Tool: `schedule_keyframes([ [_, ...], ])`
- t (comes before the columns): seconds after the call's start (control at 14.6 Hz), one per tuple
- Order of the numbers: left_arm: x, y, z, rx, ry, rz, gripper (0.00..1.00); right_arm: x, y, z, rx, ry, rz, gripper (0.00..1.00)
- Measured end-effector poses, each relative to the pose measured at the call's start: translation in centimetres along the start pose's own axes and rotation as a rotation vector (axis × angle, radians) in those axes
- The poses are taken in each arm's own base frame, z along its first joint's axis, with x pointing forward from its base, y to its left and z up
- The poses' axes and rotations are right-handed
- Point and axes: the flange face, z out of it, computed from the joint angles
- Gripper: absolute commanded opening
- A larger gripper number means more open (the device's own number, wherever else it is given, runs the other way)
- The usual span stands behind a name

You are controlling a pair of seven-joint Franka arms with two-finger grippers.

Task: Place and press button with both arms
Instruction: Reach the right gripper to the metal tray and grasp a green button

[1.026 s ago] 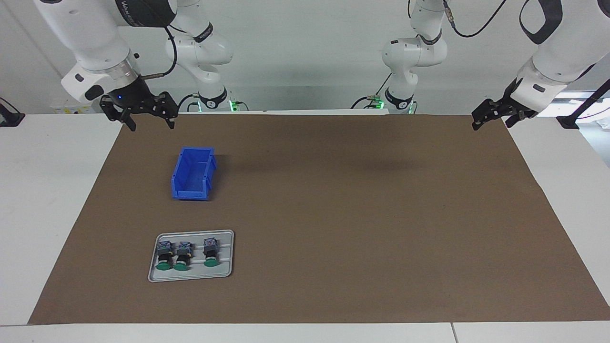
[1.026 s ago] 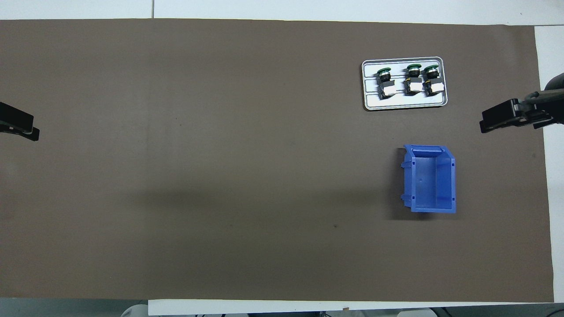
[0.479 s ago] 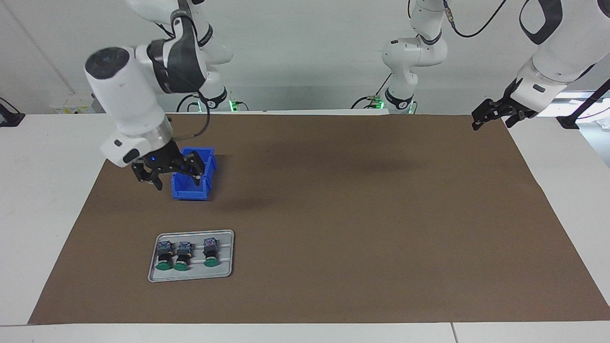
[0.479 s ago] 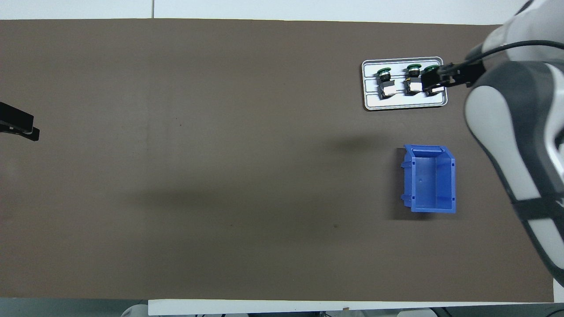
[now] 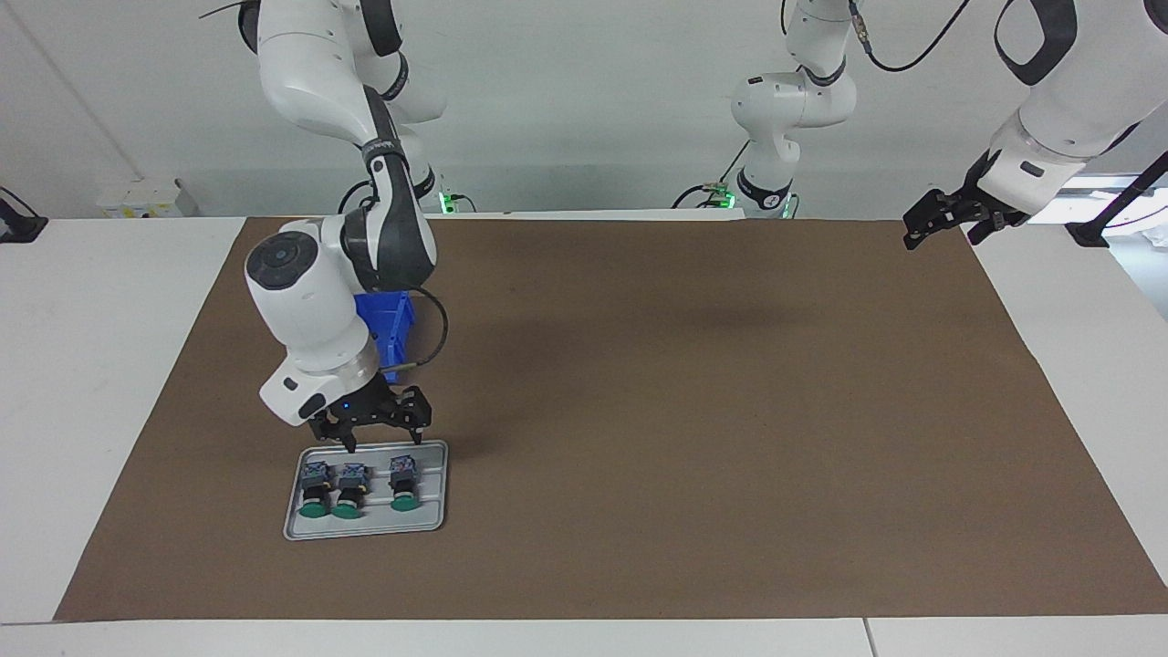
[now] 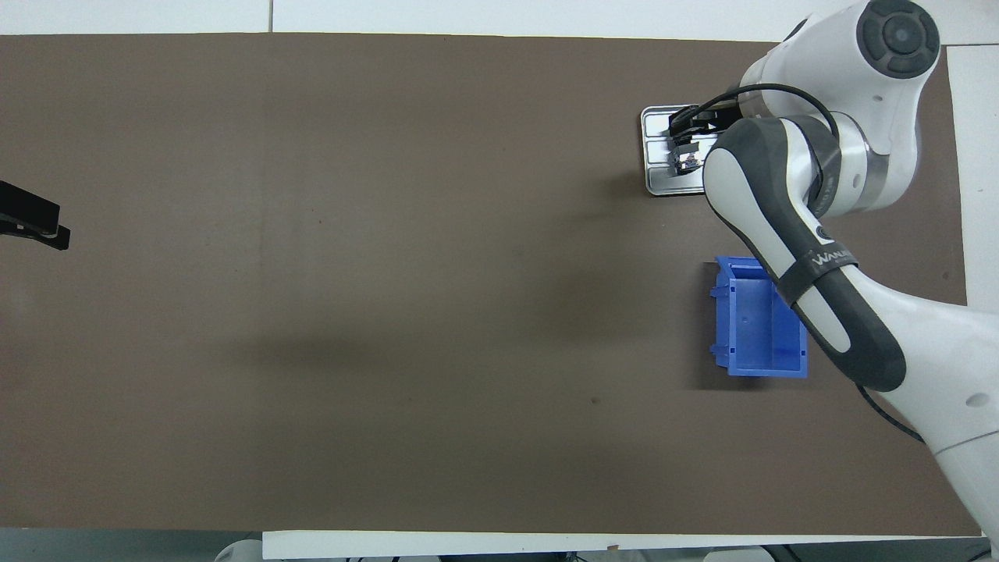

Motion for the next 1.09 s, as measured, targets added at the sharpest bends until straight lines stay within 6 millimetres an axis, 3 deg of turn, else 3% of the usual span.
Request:
schedule_keyframes([
  [0.21, 0.0, 0.0, 0.0, 0.0, 0.0, 0.0, 1.0, 0.1, 0.2, 3.2, 0.002, 0.002, 0.003, 0.74],
  [0.41, 0.0, 0.0, 0.0, 0.0, 0.0, 0.0, 1.0, -0.2, 0.2, 5.5, 0.003, 0.005, 0.002, 0.74],
  [0.82, 0.0, 0.0, 0.0, 0.0, 0.0, 0.0, 1.0, -0.8, 0.4, 6.7, -0.001, 0.012, -0.014, 0.73],
  [0.96, 0.0, 0.0, 0.0, 0.0, 0.0, 0.0, 1.0, -1.3, 0.5, 7.6, -0.003, 0.021, -0.019, 0.65],
  [1.09, 0.0, 0.0, 0.0, 0.0, 0.0, 0.0, 1.0, -1.7, 0.9, 8.2, -0.007, 0.023, -0.028, 0.43],
])
